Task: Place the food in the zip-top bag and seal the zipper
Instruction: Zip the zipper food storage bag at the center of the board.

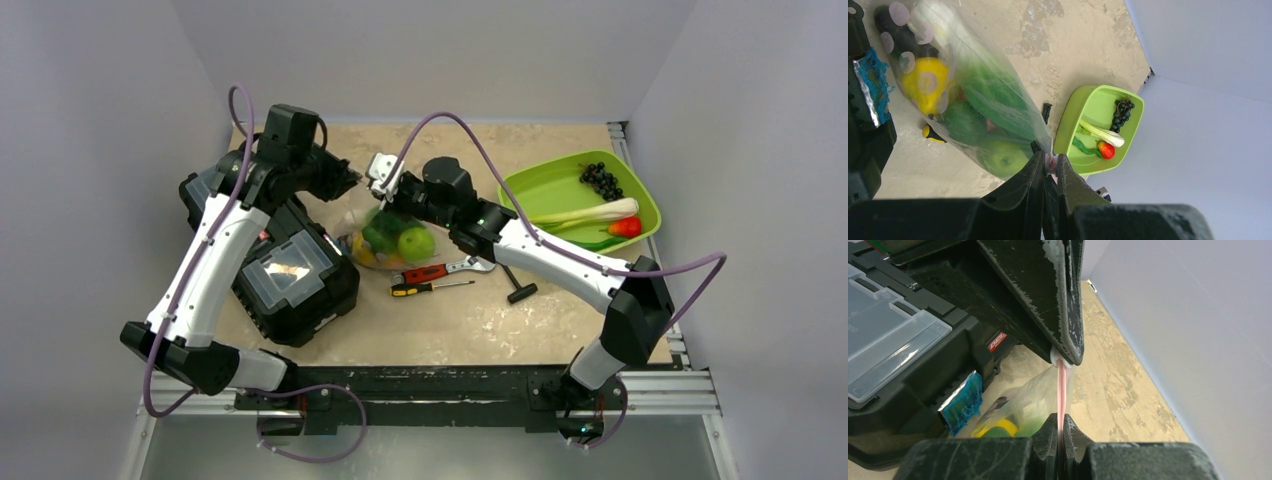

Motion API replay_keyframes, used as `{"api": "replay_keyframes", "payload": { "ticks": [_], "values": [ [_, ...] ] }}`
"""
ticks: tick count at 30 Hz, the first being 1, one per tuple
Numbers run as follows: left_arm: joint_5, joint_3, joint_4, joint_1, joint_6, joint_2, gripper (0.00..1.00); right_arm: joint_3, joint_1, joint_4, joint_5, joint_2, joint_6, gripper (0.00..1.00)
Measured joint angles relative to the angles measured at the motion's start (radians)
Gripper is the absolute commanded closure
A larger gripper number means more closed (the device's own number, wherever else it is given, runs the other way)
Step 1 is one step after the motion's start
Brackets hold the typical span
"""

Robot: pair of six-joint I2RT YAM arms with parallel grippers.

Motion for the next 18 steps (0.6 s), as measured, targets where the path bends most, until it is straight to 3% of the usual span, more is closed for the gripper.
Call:
{"api": "replay_keyframes", "payload": {
  "ticks": [18],
  "values": [
    [0.017,-0.011,0.044,-0.046,0.003,0.023,0.99,-0.017,0.034,0.029,0.031,0.0,-0.012,1.0]
  ]
}}
